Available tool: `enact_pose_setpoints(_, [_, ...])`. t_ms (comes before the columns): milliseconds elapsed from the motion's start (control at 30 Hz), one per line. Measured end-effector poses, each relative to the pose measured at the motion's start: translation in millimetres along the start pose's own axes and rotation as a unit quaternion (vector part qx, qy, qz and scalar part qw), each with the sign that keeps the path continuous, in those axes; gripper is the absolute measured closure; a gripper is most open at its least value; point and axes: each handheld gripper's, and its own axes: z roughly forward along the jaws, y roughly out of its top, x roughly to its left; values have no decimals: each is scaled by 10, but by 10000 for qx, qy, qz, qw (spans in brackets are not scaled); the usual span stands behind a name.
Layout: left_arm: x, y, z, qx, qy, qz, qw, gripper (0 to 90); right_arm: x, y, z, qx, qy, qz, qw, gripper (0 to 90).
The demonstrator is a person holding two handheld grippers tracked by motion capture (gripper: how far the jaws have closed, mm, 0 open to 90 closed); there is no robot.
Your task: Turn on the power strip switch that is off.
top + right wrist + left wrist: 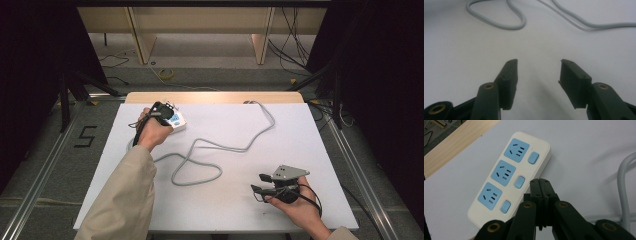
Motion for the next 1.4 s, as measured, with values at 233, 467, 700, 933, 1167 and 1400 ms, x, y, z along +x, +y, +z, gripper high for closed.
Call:
enact_pose_setpoints(233, [-10,17,15,-68,-29,-21,10000,899,2,1,2,-5,27,40,10000,477])
enact_pose_setpoints(467, [-14,49,20,-93,2,18,10000,899,-4,-2,3,-48,43,54,10000,454])
enact_pose_setpoints(700, [-26,84,23,-111,24,81,9999,898,-3,1,2,-72,51,56,9999,436])
enact_pose_setpoints(933, [-11,114,27,-81,29,107,9999,898,-1,0,12,-100,73,99,9999,419])
enact_pose_setpoints(1167, [6,132,42,-70,27,134,9999,899,-1,1,10,-93,70,115,9999,414])
enact_pose_setpoints(1400, [-11,157,93,-80,13,111,9999,899,-1,2,7,-96,68,94,9999,415])
